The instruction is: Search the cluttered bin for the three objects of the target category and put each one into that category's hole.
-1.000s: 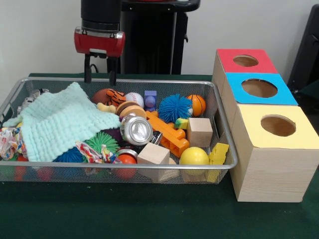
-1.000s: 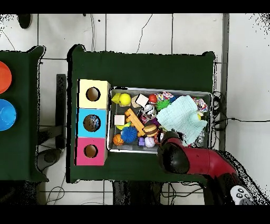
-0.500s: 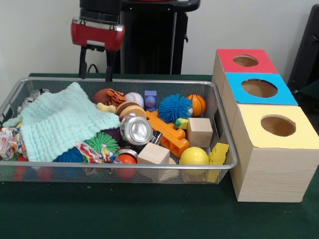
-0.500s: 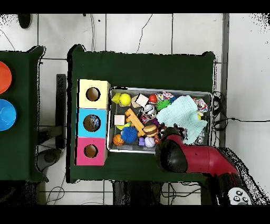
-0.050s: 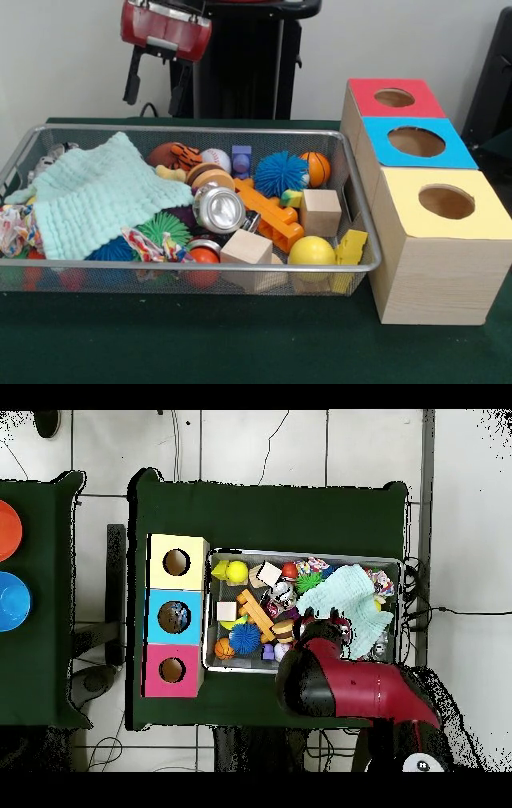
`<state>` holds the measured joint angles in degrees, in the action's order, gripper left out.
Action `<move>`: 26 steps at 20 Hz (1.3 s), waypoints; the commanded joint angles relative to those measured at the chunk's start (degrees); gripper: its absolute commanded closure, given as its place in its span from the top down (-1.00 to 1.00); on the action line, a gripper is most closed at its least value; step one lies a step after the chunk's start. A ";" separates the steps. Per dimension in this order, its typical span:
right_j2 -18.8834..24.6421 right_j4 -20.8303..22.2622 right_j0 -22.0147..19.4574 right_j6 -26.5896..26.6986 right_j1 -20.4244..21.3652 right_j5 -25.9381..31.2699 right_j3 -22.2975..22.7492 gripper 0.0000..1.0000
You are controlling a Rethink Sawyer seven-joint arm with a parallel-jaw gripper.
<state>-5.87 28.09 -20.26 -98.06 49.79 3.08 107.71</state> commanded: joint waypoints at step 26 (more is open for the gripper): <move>-11.08 -8.79 2.00 -7.71 -20.99 -24.15 -7.25 1.00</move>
<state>-20.36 20.00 -15.73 -98.06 33.73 -15.40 106.19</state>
